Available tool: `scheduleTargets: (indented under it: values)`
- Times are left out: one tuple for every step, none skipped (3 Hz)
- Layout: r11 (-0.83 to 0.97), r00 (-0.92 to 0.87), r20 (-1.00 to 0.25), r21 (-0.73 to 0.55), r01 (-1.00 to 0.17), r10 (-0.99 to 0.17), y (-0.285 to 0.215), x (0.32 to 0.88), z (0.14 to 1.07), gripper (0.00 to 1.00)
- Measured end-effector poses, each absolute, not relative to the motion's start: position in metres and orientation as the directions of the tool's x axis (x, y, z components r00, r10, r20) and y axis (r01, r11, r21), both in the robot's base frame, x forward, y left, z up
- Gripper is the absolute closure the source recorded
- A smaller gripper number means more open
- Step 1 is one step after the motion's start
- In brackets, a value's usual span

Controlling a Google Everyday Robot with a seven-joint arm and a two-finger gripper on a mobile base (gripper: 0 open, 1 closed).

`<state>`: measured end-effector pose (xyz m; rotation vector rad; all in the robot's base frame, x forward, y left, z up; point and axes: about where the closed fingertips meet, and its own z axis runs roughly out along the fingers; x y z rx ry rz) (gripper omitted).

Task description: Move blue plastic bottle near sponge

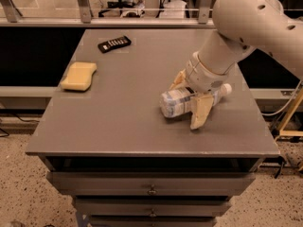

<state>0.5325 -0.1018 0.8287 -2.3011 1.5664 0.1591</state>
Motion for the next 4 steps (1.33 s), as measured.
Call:
scheduleTargets:
  values:
    - [-0.326, 0.382, -0.286, -0.223, -0.918, -0.879, -0.1018, 0.5325, 0.8341, 0.62]
    - [-0.326, 0.382, -0.286, -0.223, -0.919, -0.879, -0.1018, 0.5325, 0.8357, 0.87]
    - [-0.327, 0.383, -0.286, -0.222, -0.918, -0.879, -0.1011, 0.5323, 0.8349, 1.0]
    - [-0.328, 0.383, -0.286, -0.222, -0.918, -0.878, -0.1011, 0.5323, 0.8349, 1.0]
